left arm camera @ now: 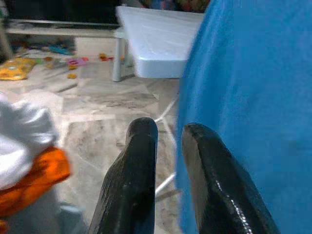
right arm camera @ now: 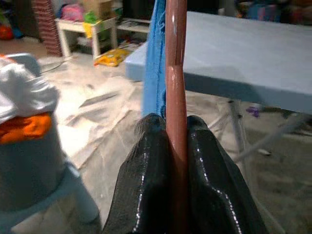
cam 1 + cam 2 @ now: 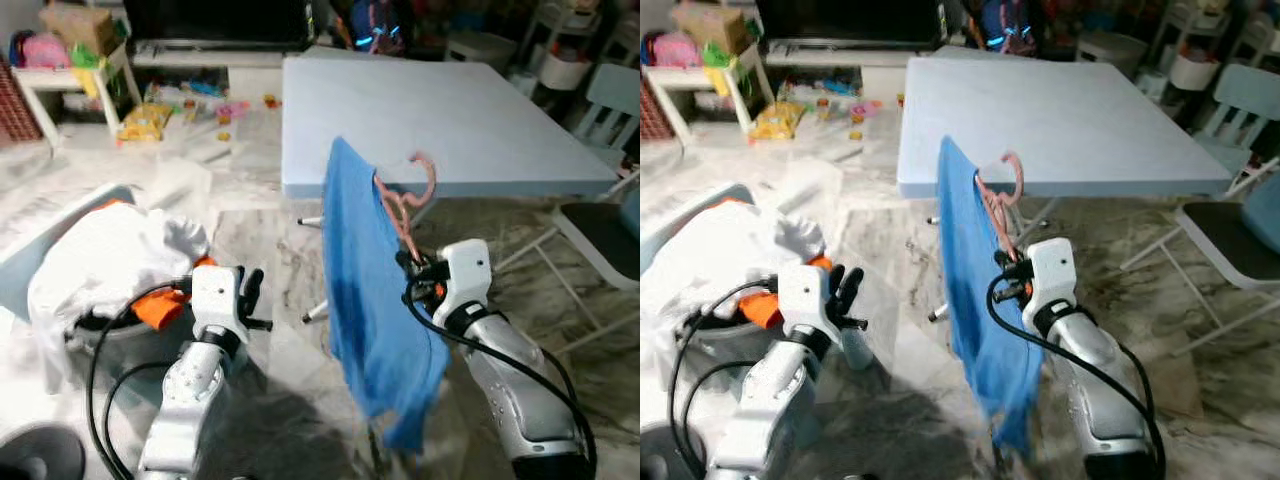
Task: Hang hanger
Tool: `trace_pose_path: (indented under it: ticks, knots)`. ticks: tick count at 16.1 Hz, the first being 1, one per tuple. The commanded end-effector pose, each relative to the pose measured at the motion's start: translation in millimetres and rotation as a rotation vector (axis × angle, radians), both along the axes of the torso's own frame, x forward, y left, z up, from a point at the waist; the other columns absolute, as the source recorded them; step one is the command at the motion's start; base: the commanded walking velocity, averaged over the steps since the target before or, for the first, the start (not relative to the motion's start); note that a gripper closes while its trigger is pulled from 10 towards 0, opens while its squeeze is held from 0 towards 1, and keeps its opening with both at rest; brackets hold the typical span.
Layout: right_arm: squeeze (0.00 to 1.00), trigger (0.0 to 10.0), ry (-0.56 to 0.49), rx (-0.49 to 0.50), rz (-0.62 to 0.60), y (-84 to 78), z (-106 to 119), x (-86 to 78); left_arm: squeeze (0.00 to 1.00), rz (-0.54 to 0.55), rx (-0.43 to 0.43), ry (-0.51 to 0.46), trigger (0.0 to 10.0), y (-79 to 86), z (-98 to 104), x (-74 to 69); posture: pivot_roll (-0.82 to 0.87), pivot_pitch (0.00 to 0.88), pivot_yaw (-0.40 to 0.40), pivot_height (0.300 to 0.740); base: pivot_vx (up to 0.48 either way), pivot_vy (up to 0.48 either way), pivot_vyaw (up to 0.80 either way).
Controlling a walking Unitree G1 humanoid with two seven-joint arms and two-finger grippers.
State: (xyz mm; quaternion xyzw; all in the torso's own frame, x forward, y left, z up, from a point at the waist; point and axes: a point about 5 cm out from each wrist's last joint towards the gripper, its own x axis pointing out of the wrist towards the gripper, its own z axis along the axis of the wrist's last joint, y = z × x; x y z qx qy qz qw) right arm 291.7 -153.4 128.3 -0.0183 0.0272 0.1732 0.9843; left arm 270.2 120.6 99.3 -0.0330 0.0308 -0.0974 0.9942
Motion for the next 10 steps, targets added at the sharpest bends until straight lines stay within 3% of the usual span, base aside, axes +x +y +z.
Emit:
trace_pose_path:
  ticks: [1,10]
  knots:
    - [0.0,10.0,-0.042,0.005,-0.045,-5.5,9.8,2.1,0.0,-0.019,-0.007,-0.007,10.0,-4.7,1.1,0.5,-0.12,0.0,-0.039,0.74,0.27,0.0,0.0]
    - [0.0,10.0,-0.049,0.007,-0.132,-7.2,7.8,6.1,0.0,-0.034,0.012,-0.004,10.0,-4.0,-1.0,-1.8,-0.11,0.0,-0.034,0.74,0.306,0.0,0.0]
